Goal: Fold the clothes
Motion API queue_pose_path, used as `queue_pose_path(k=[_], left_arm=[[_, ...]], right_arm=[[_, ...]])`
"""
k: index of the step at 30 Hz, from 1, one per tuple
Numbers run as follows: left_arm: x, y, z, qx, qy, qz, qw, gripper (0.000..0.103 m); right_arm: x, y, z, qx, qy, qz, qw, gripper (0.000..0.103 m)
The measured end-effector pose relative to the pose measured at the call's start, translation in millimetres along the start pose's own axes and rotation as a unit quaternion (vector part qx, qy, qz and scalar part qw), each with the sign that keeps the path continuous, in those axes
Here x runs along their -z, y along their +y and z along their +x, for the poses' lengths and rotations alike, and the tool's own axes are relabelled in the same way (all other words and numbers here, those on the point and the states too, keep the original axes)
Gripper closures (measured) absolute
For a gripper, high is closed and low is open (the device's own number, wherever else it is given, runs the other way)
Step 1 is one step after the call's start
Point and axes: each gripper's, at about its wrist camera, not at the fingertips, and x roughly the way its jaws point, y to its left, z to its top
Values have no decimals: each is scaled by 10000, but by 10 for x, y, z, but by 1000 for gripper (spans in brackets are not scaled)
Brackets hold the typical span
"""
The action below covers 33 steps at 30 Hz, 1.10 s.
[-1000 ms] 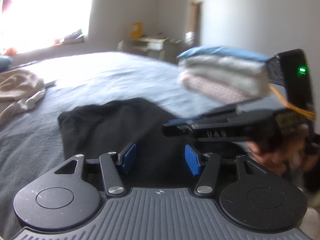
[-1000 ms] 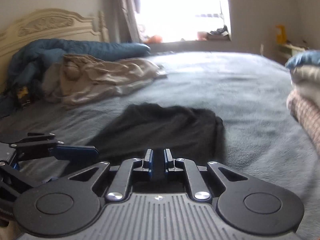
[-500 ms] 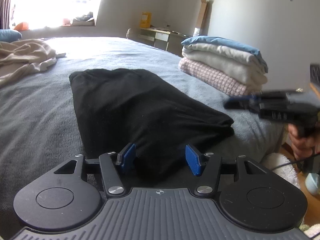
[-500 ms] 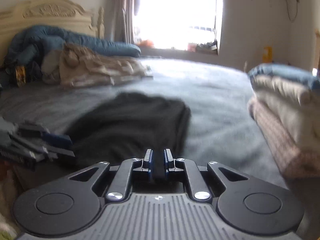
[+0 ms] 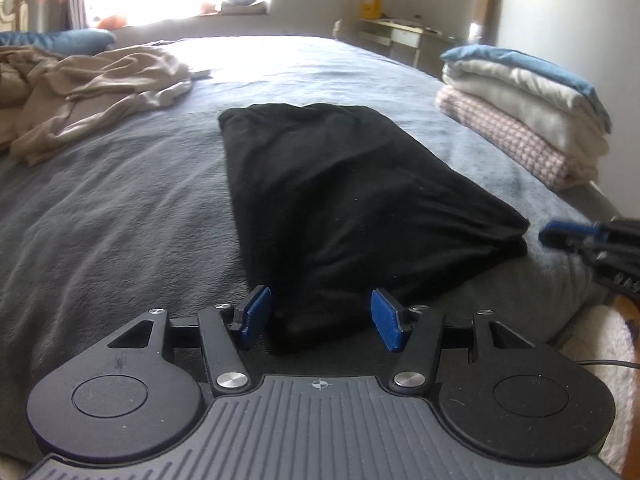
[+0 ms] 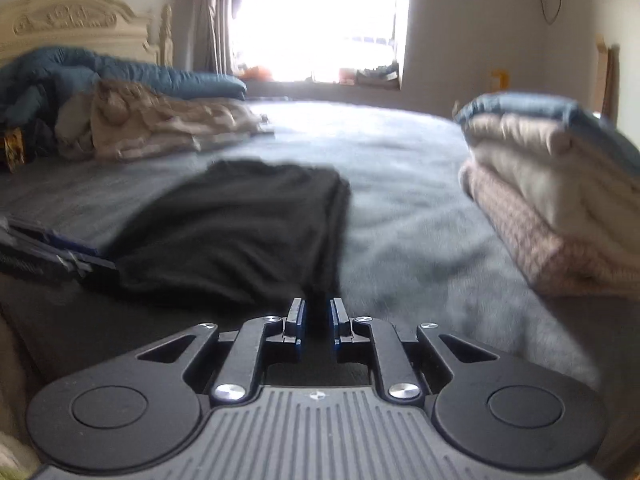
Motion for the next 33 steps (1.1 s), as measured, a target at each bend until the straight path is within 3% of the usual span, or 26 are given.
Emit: queue_pose_path(k=[3,7,10,15,21,27,31,33], left_arm=[[-57,-14,31,-243,190,-53,9995,45],[-101,-47,108,-454,405,-144,9980,45],[-93,-82,157,-566,499,-158,9970,43],[-97,-126,175,-712,549,-57,9959,40],[-127,-184,195,-870,625,24,9942,38],[-158,-230,207,-1001,664,96,9927,37],[-166,-245,222,-1054,680,162,9920,37],[-171,-248,229,-1070,690,182,9917,36]], right_arm=[[-127,148,92,-284,-273,-8,9992,89],[-59,257,426,-589,-109,69,9982,89],[159,234,548,-404,196,123,9989,92],[334,106,271,-190,433,320,9984,91],[39,11,-42,-411,-239,665,9967,89],[-46,-13,229,-528,-251,823,9949,89],[124,-142,417,-75,164,865,9961,92],[208,-281,403,-103,213,1153,9930,94]])
